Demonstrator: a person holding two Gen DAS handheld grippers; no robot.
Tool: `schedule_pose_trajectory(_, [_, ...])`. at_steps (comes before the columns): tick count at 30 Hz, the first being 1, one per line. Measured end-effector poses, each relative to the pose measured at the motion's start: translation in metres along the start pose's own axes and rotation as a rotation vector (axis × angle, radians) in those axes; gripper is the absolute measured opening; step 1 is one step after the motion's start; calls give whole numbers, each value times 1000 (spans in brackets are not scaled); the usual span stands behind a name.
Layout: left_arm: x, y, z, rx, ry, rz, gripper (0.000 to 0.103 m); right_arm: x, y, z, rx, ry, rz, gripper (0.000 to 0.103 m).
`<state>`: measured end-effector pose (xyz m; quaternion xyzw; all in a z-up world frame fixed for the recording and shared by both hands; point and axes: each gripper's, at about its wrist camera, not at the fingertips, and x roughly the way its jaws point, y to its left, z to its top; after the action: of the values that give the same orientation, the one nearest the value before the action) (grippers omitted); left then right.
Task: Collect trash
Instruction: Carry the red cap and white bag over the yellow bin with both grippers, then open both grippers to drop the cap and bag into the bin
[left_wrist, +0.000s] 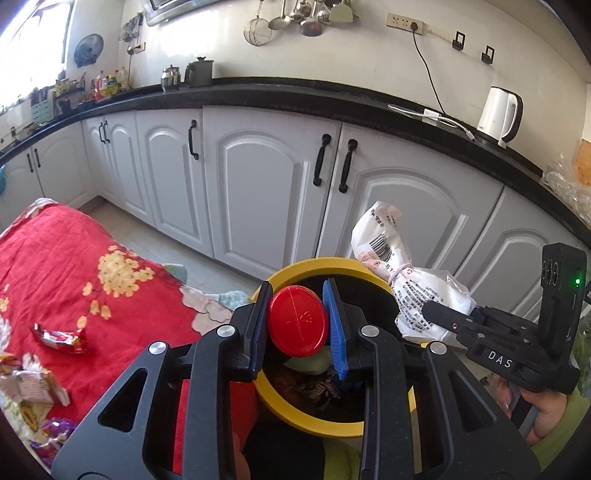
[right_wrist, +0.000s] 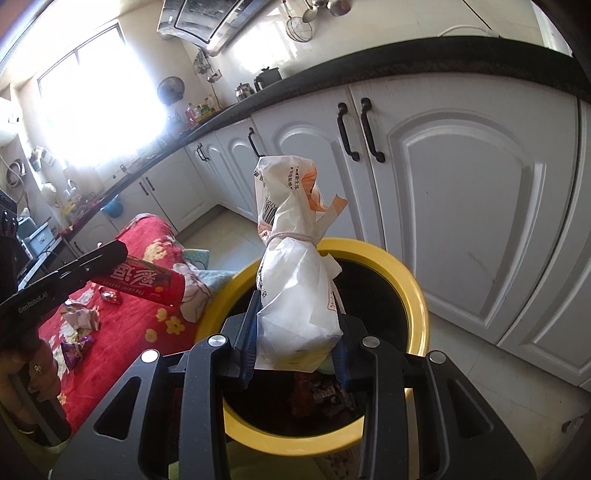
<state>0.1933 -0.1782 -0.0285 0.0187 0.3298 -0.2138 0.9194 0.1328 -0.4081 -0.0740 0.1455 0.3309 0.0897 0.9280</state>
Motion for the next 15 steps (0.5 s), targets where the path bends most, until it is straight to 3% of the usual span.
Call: schedule_pose_trajectory(15, [31, -13, -11, -2, 74, -30, 22, 21, -17, -21, 22, 87, -18, 32])
